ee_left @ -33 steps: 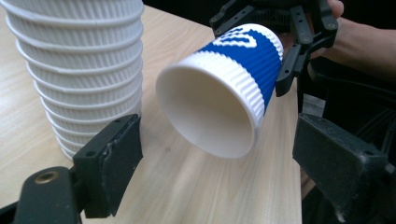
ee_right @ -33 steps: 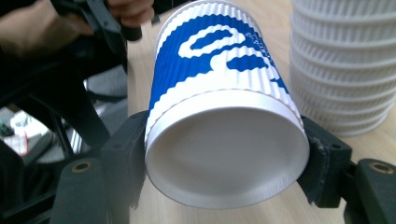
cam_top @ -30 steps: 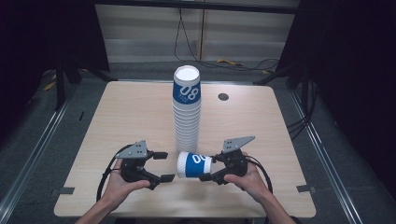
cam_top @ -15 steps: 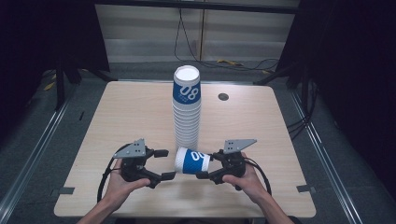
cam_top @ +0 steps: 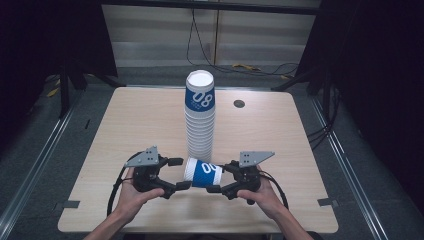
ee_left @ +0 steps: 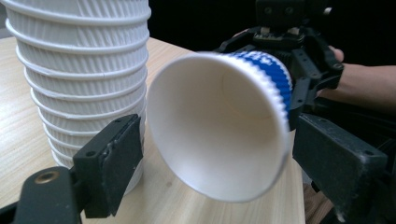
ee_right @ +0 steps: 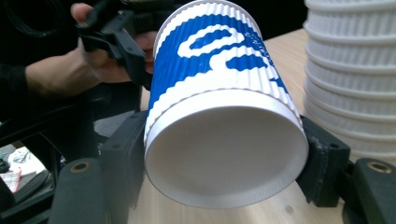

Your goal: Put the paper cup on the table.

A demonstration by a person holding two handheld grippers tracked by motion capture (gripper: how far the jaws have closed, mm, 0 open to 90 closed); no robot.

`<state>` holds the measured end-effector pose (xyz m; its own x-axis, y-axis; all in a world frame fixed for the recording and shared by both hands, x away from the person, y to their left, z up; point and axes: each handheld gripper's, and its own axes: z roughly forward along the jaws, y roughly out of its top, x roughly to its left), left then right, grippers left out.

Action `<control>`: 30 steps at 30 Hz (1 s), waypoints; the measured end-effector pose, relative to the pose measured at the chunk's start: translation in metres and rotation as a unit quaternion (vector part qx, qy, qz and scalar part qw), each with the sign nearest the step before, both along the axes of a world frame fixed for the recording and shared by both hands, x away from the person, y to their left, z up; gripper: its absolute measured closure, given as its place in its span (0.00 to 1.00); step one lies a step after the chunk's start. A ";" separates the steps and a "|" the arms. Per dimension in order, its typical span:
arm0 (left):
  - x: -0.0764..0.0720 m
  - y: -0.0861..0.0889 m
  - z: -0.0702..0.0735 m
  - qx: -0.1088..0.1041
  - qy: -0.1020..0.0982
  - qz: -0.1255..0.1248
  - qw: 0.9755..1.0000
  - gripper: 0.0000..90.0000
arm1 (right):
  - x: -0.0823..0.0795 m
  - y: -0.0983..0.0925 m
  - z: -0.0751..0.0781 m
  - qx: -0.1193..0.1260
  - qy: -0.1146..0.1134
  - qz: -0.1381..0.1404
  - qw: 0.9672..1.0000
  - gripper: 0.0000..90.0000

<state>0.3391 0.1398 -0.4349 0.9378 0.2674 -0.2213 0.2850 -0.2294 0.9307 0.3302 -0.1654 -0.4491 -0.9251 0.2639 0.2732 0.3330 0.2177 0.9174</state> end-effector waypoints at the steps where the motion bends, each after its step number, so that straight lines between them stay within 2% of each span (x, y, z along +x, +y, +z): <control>1: 0.001 0.000 -0.001 -0.003 0.004 -0.004 1.000 0.17 | -0.001 0.001 0.000 0.005 -0.004 0.003 1.000 0.32; 2: 0.001 -0.001 -0.002 -0.009 0.008 -0.007 1.000 0.17 | -0.001 0.001 0.001 0.010 -0.009 0.004 1.000 0.32; 6: 0.002 -0.001 -0.001 -0.011 0.008 -0.011 1.000 0.15 | -0.002 0.000 0.003 0.021 -0.016 0.006 1.000 0.33; 9: 0.001 -0.004 -0.001 -0.009 0.003 0.008 1.000 0.03 | -0.003 0.001 0.004 0.021 -0.021 0.008 1.000 0.33; 10: 0.001 -0.005 -0.002 -0.011 0.004 0.008 1.000 0.00 | -0.003 0.002 0.004 0.021 -0.020 0.011 1.000 0.33; 14: 0.000 -0.007 -0.002 -0.020 0.000 -0.005 1.000 0.00 | -0.005 0.006 0.004 0.025 -0.023 0.018 0.999 0.33; 18: 0.000 -0.009 -0.003 -0.029 0.005 -0.016 0.999 0.01 | -0.005 0.008 0.004 0.024 -0.023 0.023 0.999 0.33; 22: -0.001 -0.011 -0.004 -0.035 0.003 -0.043 0.998 0.09 | -0.006 0.010 0.003 0.026 -0.022 0.027 0.999 0.33; 26: -0.001 -0.014 -0.007 -0.033 0.009 -0.047 0.998 0.10 | -0.007 0.010 0.004 0.030 -0.028 0.027 0.999 0.33; 30: 0.000 -0.013 -0.008 -0.037 0.011 -0.052 0.998 0.10 | -0.007 0.011 0.004 0.022 -0.031 0.026 0.999 0.32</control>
<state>0.3394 0.1264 -0.4432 0.9545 0.1514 -0.2568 0.2831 -0.1901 0.9401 0.3234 -0.1549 -0.4447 -0.9529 0.2035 0.2249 0.2641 0.1919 0.9452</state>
